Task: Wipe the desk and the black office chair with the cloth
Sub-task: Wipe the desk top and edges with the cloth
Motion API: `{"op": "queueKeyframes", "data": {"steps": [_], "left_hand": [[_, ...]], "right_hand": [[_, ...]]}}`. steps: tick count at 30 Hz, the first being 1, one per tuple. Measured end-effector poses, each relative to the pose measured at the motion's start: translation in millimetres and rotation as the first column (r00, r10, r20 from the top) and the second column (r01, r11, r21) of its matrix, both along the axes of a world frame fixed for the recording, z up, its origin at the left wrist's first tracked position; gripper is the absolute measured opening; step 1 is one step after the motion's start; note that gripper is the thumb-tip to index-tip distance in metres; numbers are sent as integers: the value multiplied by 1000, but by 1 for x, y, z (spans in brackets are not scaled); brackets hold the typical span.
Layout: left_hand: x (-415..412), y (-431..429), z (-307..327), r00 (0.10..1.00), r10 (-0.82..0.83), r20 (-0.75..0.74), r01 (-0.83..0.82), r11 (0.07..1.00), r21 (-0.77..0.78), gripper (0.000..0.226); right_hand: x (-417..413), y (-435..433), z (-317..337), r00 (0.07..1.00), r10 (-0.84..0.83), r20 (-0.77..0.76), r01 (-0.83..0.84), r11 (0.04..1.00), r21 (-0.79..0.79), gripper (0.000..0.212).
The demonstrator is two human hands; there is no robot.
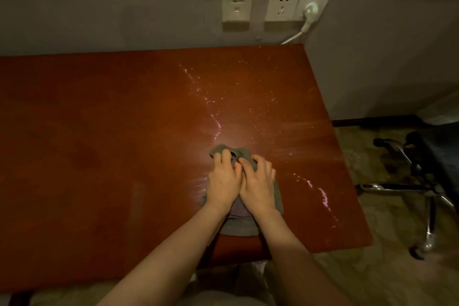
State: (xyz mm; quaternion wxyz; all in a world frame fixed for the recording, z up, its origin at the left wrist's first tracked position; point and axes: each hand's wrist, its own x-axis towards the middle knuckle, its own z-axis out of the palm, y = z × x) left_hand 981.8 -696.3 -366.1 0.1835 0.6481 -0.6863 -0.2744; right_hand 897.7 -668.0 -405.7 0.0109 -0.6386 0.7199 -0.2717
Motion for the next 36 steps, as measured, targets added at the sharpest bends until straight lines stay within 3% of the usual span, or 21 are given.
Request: {"op": "queueKeyframes", "data": {"steps": [8,14,18,28,33,36], "left_hand": [[-109,-1,1,989,-141,-32,141,990,15,27],[-114,9,9,984,-126,-127,122,992,-43,18],[-88,15,22,988,-19,-150,10,998,-63,15],[33,-2,43,978,207,-36,-210,968,-136,14],[102,-10,33,959,282,36,-275,953,-129,13],[131,-10,19,948,308,75,-302,950,-78,14]], "right_hand": [[-109,9,-5,992,-123,-29,123,992,-22,37],[-117,14,0,994,-105,-26,101,985,-138,34],[-90,9,7,1000,-20,-1,19,976,-217,28],[38,-20,29,981,146,124,-118,972,-205,32],[111,-35,21,962,208,178,-198,978,-73,32],[138,-37,9,962,244,125,-244,970,-21,29]]}}
